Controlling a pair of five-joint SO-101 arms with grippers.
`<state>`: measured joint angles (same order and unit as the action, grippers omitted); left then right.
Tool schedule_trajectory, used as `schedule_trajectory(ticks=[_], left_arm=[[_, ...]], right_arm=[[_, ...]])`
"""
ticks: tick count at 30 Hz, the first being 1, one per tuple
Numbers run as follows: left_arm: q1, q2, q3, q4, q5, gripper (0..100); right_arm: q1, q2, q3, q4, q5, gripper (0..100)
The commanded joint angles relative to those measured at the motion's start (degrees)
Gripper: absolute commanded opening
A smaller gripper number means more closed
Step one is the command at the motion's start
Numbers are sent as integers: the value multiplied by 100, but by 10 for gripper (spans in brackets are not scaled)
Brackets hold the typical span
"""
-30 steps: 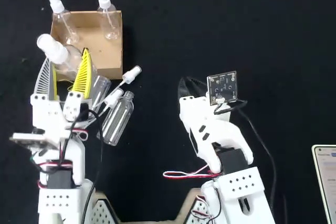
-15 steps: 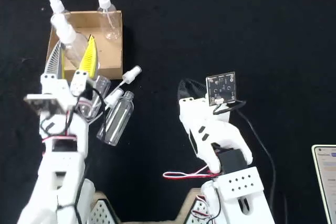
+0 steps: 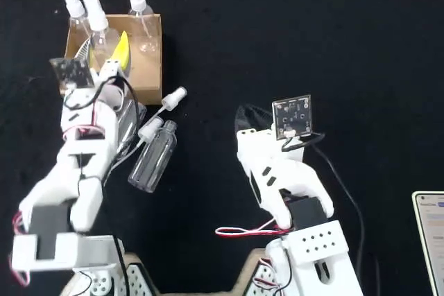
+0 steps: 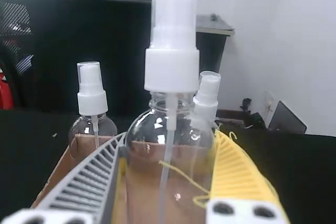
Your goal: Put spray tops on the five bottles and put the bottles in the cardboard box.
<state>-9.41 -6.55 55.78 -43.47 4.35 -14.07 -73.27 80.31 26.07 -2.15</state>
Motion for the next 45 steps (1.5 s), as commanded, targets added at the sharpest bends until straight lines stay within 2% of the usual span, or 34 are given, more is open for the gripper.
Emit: schedule_trajectory(ticks=[1,7,9,23,45], left_arm=[[-75,668,-963,-185,0,77],[-48,1547,-1095,-2119,0,77],[-40,1890,-1191,-2409,0,77],[-215,3956,-3073,-2435,0,73],[-198,5169,-4136,-2426,0,76]], right_arm=[[79,-215,-22,-176,35,34],[79,-215,-31,-176,35,34],[79,-215,-31,-176,35,34],[97,-215,-40,-176,35,34],[105,-215,-40,-176,44,34]])
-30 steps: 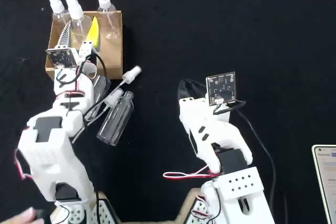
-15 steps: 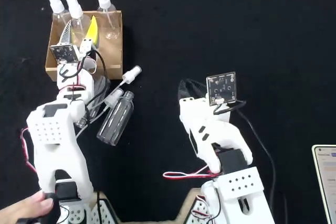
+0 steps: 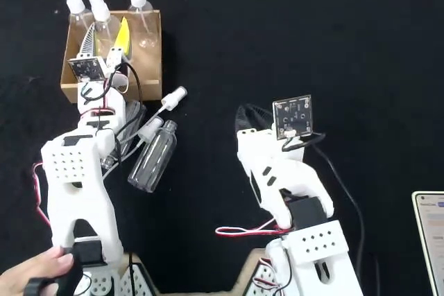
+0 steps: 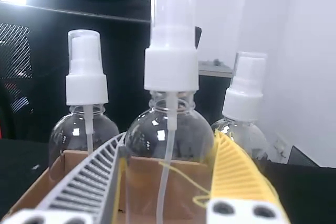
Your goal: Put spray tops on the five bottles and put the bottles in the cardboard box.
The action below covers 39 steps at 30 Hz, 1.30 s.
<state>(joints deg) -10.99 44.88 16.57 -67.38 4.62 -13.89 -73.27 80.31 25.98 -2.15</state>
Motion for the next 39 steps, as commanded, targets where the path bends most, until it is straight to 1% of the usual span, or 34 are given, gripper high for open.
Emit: schedule_trajectory(ticks=[1,5,11,15,17,22,24,39], left_arm=[[-66,35,-198,-35,-26,76],[-101,-35,57,-70,-26,76],[-110,-53,66,-79,-26,77],[-110,-484,312,9,-26,77],[-57,-835,620,325,-26,77],[-84,-1723,1077,1486,-26,77],[-101,-1899,1182,1723,-18,77],[-75,-2884,2545,1749,-18,77]], right_arm=[[88,-215,-40,-167,44,34],[88,-207,-4,-308,44,34],[88,-207,145,-527,44,34],[88,-207,145,-527,44,34],[88,-207,145,-536,44,34],[88,-207,145,-545,44,34],[88,-207,145,-545,44,34],[88,-207,145,-545,44,34]])
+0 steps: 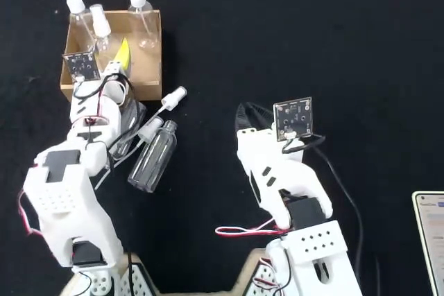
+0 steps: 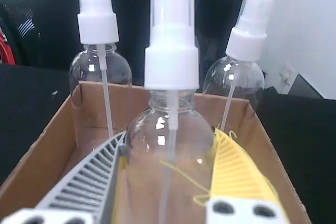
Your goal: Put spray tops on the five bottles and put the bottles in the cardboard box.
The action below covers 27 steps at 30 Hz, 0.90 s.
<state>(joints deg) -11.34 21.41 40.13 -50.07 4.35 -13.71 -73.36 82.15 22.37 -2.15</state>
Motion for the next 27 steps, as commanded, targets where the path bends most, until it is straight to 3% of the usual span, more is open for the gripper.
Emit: schedule_trajectory(ticks=[1,27], left_arm=[[-48,-607,286,18,9,77],[-75,-1890,1508,9,0,76]], right_arm=[[70,-198,-40,-185,44,34],[70,-198,-40,-185,44,34]])
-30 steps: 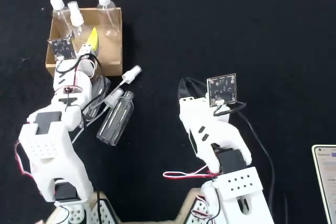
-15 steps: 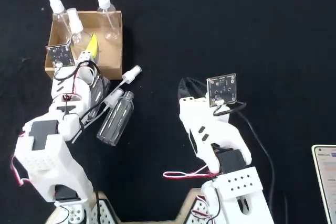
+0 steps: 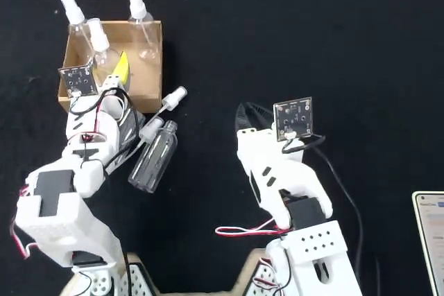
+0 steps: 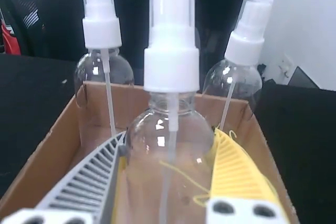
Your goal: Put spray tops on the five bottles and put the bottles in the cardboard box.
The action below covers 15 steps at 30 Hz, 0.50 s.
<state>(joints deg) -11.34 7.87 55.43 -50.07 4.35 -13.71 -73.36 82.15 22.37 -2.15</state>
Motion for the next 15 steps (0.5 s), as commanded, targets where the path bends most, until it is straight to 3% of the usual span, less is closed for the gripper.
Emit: schedule_trajectory(ticks=[1,15], left_arm=[[-75,-598,-75,9,0,77],[-75,563,-1807,9,-18,77]], right_arm=[[70,-198,-40,-185,44,34],[70,-198,-40,-185,44,34]])
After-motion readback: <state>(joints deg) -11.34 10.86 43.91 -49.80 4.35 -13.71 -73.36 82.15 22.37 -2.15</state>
